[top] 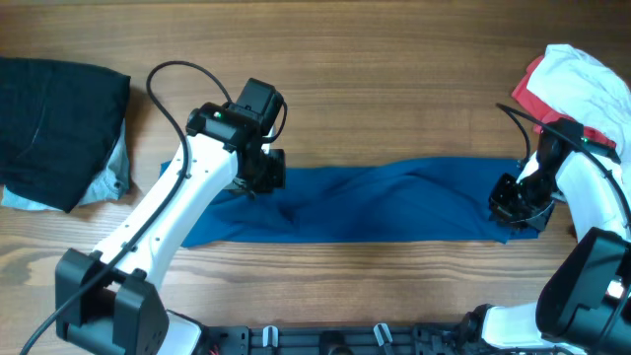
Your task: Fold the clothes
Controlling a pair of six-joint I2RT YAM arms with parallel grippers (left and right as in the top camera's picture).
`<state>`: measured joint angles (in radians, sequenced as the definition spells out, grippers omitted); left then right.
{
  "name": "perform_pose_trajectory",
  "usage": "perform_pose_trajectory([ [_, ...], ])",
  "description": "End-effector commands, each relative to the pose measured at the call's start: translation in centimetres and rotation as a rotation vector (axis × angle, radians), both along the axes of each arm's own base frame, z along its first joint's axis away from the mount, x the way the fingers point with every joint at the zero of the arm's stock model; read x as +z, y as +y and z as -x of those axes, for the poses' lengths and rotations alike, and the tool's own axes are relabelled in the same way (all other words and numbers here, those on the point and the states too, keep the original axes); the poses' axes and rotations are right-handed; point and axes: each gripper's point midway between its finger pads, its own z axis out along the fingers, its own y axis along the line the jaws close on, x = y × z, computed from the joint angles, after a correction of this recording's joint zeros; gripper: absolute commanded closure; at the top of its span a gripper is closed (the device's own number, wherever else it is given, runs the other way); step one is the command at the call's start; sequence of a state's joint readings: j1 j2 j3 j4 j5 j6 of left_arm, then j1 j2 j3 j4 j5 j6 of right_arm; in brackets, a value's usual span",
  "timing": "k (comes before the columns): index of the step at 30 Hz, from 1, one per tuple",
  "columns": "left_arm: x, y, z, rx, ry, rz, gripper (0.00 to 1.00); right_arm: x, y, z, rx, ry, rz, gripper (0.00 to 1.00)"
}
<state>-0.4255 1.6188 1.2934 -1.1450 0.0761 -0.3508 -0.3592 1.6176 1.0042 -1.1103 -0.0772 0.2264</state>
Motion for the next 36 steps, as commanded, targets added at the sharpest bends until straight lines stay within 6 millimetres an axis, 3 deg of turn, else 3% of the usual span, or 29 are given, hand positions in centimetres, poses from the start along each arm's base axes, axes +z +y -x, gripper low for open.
perform_pose_trajectory([
  [1,-3.4,0.0,0.0,0.006,0.042,-0.021,0.91,1.5,-0.5,-0.4,-0.014,-0.022,0.035,0.85],
  [3,-4.6,-0.2,-0.3,0.002,0.042,-0.021,0.91,2.1,-0.8,-0.2,-0.041,-0.029,0.057,0.78],
  [4,-5.1,-0.3,-0.5,0.002,0.043,-0.022,0.91,2.3,-1.0,-0.1,-0.040,-0.030,0.071,0.58],
  [5,-5.6,-0.4,-0.7,0.002,0.048,-0.024,0.91,2.4,-1.2,0.1,-0.038,-0.021,0.088,0.48],
  [6,-6.0,-0.4,-0.8,0.002,0.052,-0.026,0.91,2.4,-1.7,0.6,-0.048,0.002,0.120,0.47],
  [13,-6.4,-0.4,-0.6,0.002,0.072,-0.030,0.92,2.3,-2.7,1.4,-0.098,0.041,0.188,0.51],
  [19,-6.4,-0.5,-0.4,0.002,0.081,-0.026,0.92,0.0,-2.0,1.8,-0.099,0.024,0.163,0.53],
  [27,-6.4,-0.4,-0.2,0.001,0.087,-0.029,0.93,-0.5,-1.8,1.8,-0.099,0.017,0.154,0.53],
  [34,-6.4,-0.4,-0.2,0.002,0.087,-0.029,0.93,-2.7,-1.1,2.4,-0.156,0.036,0.128,0.53],
  [35,-6.4,-0.4,-0.2,0.002,0.087,-0.029,0.93,-3.0,-0.9,2.1,-0.158,0.029,0.115,0.55],
  [36,-6.4,-0.4,-0.2,0.002,0.087,-0.029,0.93,-3.2,-1.0,1.8,-0.159,0.020,0.114,0.70],
])
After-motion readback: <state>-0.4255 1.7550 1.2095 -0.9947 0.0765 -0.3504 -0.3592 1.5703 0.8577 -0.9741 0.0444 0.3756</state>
